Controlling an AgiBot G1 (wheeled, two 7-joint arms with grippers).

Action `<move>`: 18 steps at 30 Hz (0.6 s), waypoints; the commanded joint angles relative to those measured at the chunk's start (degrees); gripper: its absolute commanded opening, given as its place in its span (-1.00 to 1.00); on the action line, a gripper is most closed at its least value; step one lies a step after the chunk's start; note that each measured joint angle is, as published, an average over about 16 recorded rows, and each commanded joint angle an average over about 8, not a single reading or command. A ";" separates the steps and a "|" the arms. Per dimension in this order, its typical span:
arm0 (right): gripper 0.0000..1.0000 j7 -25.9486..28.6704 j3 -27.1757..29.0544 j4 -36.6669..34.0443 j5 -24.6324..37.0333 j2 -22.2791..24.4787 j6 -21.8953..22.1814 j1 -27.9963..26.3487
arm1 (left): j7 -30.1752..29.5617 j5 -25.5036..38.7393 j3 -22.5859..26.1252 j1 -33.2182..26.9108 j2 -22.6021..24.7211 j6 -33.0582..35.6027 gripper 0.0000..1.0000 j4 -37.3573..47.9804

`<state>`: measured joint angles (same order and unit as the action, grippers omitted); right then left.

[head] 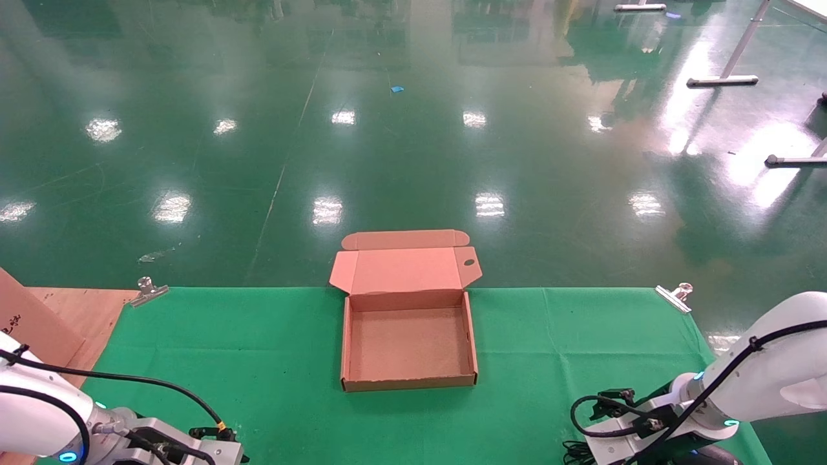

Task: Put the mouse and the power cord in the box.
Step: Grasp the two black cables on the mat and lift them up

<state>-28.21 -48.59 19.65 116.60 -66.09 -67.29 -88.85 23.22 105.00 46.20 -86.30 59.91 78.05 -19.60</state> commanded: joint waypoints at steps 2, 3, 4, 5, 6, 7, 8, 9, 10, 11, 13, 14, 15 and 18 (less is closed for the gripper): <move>-1.00 -0.84 0.14 -1.28 -0.24 -0.23 0.18 -0.39 | 0.55 0.14 0.09 -0.24 0.48 -0.25 -1.00 1.03; -1.00 -1.13 0.14 -1.62 -0.25 -0.32 0.25 -0.51 | 0.68 0.15 0.10 -0.32 0.61 -0.33 -1.00 1.26; -1.00 -1.44 0.14 -1.95 -0.26 -0.42 0.32 -0.63 | 0.81 0.16 0.10 -0.40 0.74 -0.41 -1.00 1.48; -1.00 -1.73 0.15 -2.27 -0.28 -0.50 0.39 -0.73 | 0.93 0.19 0.11 -0.47 0.83 -0.49 -1.00 1.69; -1.00 -2.00 0.19 -2.58 -0.35 -0.57 0.42 -0.81 | 1.06 0.22 0.12 -0.55 0.89 -0.56 -1.00 1.88; -1.00 -2.29 0.22 -2.88 -0.42 -0.64 0.44 -0.88 | 1.20 0.26 0.14 -0.62 0.92 -0.64 -1.00 2.07; -1.00 -2.59 0.25 -3.17 -0.49 -0.70 0.45 -0.94 | 1.33 0.31 0.16 -0.69 0.94 -0.71 -1.00 2.25; -1.00 -2.86 0.28 -3.44 -0.56 -0.76 0.45 -0.98 | 1.46 0.36 0.18 -0.74 0.95 -0.77 -1.00 2.43; -1.00 -3.13 0.32 -3.70 -0.64 -0.81 0.43 -1.02 | 1.58 0.41 0.21 -0.80 0.95 -0.83 -1.00 2.61; -1.00 -3.38 0.36 -3.96 -0.73 -0.87 0.41 -1.05 | 1.70 0.46 0.23 -0.86 0.94 -0.88 -1.00 2.79; -1.00 -3.81 0.44 -4.43 -0.90 -1.00 0.34 -1.12 | 1.93 0.57 0.30 -0.95 0.95 -0.96 -1.00 3.14; -1.00 -4.00 0.49 -4.66 -0.99 -1.07 0.30 -1.17 | 2.03 0.62 0.32 -0.99 0.96 -0.97 -1.00 3.32; -1.00 -4.17 0.53 -4.87 -1.08 -1.14 0.26 -1.23 | 2.11 0.65 0.34 -1.03 0.96 -0.98 -1.00 3.50; -1.00 -4.65 0.66 -5.49 -1.32 -1.35 0.14 -1.39 | 2.34 0.73 0.38 -1.18 1.00 -1.03 -1.00 4.05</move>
<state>-32.83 -47.94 14.16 115.29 -67.42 -67.15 -90.22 25.55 105.72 46.58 -87.48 60.94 76.99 -15.59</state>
